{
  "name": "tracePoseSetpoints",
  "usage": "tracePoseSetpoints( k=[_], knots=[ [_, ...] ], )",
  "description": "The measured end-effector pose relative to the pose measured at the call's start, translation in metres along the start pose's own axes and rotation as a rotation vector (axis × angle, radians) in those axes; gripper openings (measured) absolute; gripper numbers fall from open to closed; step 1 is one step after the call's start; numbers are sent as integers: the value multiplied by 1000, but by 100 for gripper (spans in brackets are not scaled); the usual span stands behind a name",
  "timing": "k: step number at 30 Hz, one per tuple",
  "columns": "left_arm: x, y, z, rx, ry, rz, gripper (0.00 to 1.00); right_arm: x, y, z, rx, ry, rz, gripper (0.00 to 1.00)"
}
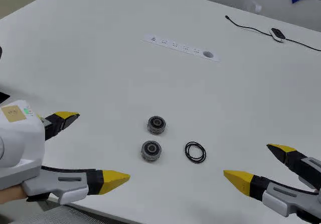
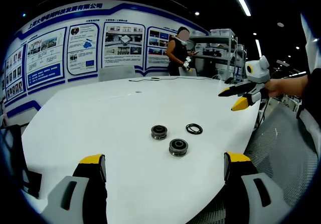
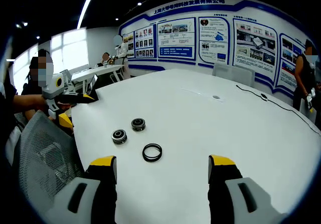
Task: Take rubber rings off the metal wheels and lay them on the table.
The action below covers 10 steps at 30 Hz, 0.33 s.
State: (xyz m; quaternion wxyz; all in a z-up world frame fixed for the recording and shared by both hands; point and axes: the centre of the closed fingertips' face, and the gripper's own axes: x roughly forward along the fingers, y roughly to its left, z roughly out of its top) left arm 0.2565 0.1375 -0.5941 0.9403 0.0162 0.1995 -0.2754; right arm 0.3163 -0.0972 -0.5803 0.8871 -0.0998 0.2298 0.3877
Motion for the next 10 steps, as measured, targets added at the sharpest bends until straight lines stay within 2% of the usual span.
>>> tracePoseSetpoints(
  k=[10],
  knots=[
    [5, -6, 3, 14, 6, -20, 100, 1, -1, 0, 5, 3, 2, 75]
  ],
)
